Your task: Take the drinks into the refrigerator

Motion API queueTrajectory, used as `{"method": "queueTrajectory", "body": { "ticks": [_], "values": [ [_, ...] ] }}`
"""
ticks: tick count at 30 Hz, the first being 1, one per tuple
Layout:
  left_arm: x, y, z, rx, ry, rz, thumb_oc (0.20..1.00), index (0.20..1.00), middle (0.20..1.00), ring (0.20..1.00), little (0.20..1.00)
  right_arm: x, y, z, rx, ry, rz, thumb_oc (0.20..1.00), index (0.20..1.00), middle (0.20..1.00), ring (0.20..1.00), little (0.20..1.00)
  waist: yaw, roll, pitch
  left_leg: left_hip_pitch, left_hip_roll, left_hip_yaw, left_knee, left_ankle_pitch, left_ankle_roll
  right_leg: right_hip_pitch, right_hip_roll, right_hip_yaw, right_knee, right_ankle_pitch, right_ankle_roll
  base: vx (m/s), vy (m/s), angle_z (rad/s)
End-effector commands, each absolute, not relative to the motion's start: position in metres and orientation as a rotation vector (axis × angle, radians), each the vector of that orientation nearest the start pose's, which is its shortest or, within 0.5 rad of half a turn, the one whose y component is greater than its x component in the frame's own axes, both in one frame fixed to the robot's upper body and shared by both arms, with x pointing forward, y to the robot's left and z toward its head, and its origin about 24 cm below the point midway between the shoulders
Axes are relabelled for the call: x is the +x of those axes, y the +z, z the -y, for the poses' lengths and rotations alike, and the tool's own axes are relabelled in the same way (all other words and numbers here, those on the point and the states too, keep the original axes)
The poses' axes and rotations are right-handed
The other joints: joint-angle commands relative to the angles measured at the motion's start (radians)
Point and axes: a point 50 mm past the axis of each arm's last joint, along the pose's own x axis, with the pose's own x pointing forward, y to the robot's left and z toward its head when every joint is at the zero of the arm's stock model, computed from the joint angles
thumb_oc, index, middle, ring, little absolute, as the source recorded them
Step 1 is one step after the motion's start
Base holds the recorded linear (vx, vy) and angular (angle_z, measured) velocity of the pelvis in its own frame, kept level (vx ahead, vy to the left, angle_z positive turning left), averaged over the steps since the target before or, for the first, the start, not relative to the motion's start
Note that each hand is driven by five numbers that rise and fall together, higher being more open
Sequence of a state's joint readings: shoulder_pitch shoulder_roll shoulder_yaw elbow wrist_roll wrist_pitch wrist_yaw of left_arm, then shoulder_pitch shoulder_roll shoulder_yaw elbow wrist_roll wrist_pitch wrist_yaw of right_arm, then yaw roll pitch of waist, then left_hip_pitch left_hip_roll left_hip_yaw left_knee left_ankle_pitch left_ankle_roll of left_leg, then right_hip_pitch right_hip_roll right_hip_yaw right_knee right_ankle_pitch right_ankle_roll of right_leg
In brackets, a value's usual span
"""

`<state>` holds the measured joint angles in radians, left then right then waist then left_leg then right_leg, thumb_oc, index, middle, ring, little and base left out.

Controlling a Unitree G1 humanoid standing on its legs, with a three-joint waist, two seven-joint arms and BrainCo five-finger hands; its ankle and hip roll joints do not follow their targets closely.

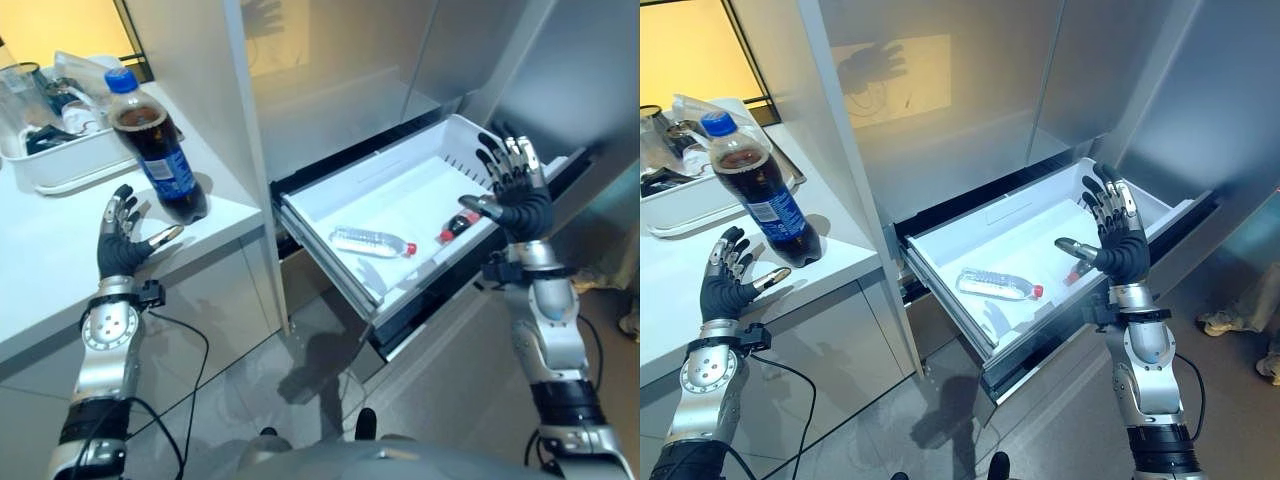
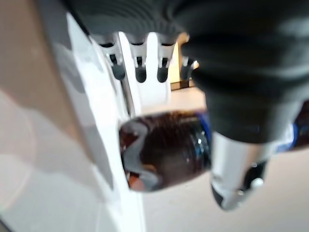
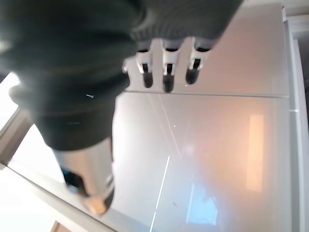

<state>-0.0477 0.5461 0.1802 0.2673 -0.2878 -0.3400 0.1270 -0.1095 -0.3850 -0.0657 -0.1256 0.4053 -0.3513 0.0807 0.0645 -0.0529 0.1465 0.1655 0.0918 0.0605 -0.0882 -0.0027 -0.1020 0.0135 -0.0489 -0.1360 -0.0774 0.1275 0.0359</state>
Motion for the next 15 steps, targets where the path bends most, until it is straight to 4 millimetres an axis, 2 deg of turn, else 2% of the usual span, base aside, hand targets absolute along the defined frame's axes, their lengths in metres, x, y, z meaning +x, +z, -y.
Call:
{"method": "queueTrajectory", "body": {
  "ticks": [1, 15],
  "values": [
    [0.266, 0.116, -0.323, 0.325, 0.379, 0.318, 1.0, 1.0, 1.0, 1.0, 1.0, 0.244, 0.187, 0.213, -0.013, 0.142, 0.781, 1.0, 1.0, 1.0, 1.0, 1.0, -0.002, 0.006, 0.005, 0.03, -0.025, -0.009, 0.001, -0.09, 0.064, 0.04, -0.019, 0.024, 0.148, -0.148, 0.055, 0.01, 0.014, -0.17],
    [0.279, 0.12, -0.33, 0.329, 0.42, 0.301, 1.0, 1.0, 1.0, 1.0, 1.0, 0.238, 0.183, 0.208, -0.01, 0.193, 0.763, 1.0, 1.0, 1.0, 1.0, 1.0, -0.047, 0.014, 0.001, 0.058, -0.034, 0.055, 0.008, -0.106, 0.071, 0.028, -0.009, 0.09, 0.146, -0.14, 0.061, 0.02, 0.019, -0.14]
  ]
}}
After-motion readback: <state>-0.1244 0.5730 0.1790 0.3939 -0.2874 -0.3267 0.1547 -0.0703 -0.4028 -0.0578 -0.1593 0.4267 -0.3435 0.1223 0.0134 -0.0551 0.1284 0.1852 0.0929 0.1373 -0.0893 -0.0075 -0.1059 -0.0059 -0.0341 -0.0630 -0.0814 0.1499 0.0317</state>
